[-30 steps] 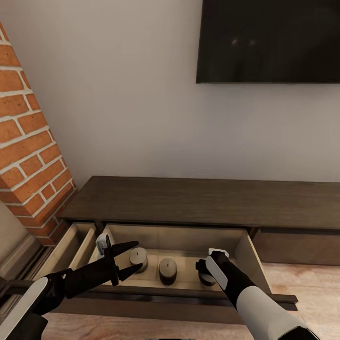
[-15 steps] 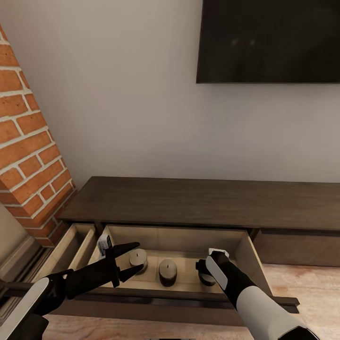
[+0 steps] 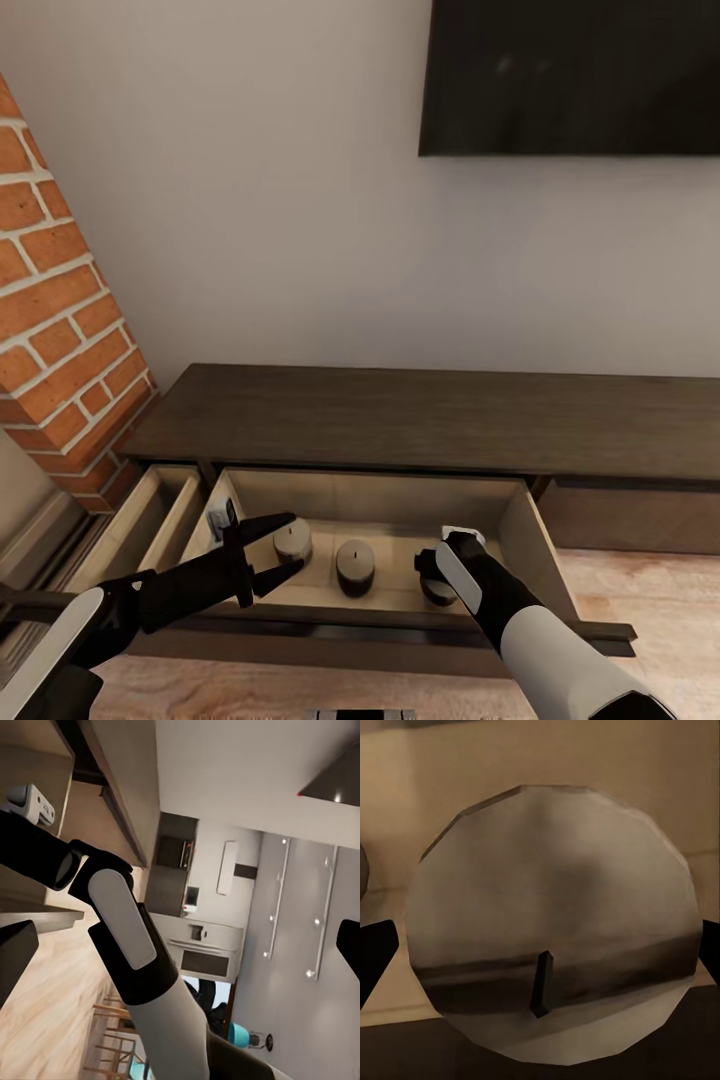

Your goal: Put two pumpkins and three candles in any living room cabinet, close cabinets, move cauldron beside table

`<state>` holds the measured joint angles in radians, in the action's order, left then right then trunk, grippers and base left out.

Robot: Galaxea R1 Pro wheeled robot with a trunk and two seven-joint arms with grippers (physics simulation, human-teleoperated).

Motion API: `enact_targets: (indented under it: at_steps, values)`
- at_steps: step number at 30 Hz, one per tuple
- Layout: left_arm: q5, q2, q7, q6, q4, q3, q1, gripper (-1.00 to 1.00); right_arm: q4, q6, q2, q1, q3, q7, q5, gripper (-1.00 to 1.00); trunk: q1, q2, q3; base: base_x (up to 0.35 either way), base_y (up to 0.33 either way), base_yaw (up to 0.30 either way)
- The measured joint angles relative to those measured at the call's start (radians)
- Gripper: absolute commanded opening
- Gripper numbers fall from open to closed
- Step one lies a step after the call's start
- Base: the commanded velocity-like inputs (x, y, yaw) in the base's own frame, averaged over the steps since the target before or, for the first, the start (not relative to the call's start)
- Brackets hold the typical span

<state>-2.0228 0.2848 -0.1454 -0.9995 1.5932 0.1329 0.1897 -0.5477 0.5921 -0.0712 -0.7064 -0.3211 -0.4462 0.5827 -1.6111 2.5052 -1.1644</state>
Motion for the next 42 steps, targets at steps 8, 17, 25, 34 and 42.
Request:
enact_targets:
  at_steps: [8, 17, 25, 34, 42]
  values:
    - [-0.001, 0.000, 0.000, 0.000, 0.000, 0.000, 0.000, 1.00, 0.000, 0.000, 0.000, 0.000, 0.000, 0.000, -0.001, 1.00, -0.001, 0.001, -0.012, 0.000, 0.000, 0.000]
    - [-0.001, 0.000, 0.000, 0.000, 0.000, 0.000, 0.000, 1.00, 0.000, 0.000, 0.000, 0.000, 0.000, 0.001, -0.001, 1.00, -0.001, 0.001, -0.012, 0.000, 0.000, 0.000]
    - [-0.003, 0.001, 0.000, 0.000, 0.000, -0.002, 0.000, 1.00, 0.000, 0.000, 0.000, 0.000, 0.000, 0.001, -0.001, 1.00, 0.001, 0.000, 0.004, 0.000, 0.000, 0.000]
    - [-0.003, 0.001, 0.000, 0.000, 0.000, -0.002, 0.000, 1.00, 0.000, 0.000, 0.000, 0.000, 0.000, 0.002, -0.001, 1.00, 0.005, -0.002, 0.038, 0.000, 0.000, 0.000]
    - [-0.003, 0.003, -0.001, 0.002, -0.001, -0.002, 0.000, 1.00, 0.000, 0.000, 0.000, 0.000, 0.000, 0.002, -0.001, 1.00, 0.008, -0.004, 0.069, 0.000, 0.000, 0.000]
